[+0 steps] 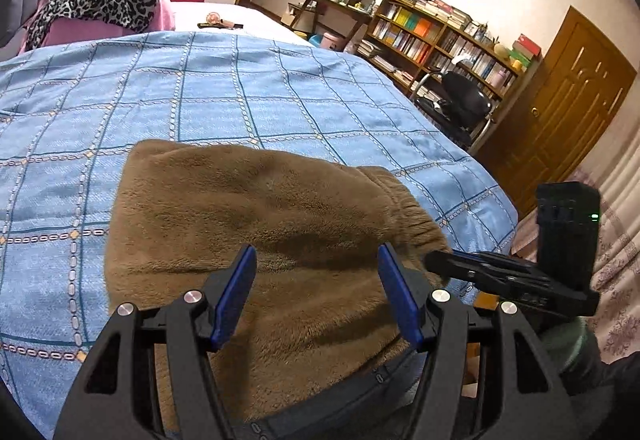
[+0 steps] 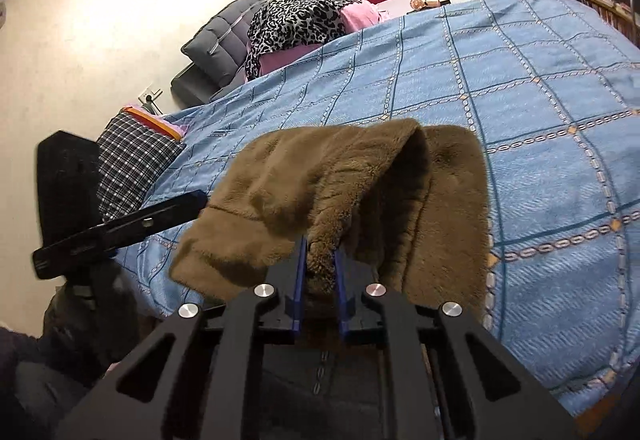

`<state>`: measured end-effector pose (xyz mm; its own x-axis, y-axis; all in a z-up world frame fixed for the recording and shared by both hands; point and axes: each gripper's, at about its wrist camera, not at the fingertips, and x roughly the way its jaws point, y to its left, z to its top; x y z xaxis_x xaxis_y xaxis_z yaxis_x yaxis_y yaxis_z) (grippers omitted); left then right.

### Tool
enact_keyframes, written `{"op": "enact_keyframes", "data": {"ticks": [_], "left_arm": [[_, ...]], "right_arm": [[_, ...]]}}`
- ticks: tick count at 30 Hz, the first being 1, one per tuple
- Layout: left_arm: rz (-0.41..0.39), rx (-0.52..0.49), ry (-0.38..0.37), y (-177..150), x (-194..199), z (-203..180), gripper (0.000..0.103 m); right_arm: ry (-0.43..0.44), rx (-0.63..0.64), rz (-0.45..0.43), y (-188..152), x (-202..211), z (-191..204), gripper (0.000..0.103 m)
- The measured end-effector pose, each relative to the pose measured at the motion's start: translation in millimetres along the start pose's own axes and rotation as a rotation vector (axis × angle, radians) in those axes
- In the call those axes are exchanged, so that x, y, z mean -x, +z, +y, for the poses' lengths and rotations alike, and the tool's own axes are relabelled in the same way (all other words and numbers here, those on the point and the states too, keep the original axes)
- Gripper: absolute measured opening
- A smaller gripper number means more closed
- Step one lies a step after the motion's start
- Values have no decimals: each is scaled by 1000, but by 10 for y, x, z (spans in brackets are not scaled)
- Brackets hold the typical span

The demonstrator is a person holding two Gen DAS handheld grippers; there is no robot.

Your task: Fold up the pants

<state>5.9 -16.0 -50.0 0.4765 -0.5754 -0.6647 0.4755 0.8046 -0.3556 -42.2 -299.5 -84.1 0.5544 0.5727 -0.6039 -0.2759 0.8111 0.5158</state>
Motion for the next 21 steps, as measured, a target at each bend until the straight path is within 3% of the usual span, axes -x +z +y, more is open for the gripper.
{"op": "enact_keyframes", "data": {"ticks": [6,8,10,11,17,21], "left_arm": [[97,-27,-23,-136,-403,-56,63],[131,-42,7,-242,-530,-45,63],[126,-75,26,-299,-542,-55,63],[123,-84,28,-304,-536,-54,63],[120,-63,19,-319,-519,-17,63],[121,-64,19,-305,-507,-23,63]], "right_arm": [[-21,-68,79,-213,-176,-187,15],[-19,-93,58,-202,-150,-217,28],[-32,-108,46,-179,-131,-245,56],[-38,-119,43,-171,-123,-264,60],[6,-184,53,-95,-255,-392,60],[83,-239,100,-61,-480,-419,60]]}}
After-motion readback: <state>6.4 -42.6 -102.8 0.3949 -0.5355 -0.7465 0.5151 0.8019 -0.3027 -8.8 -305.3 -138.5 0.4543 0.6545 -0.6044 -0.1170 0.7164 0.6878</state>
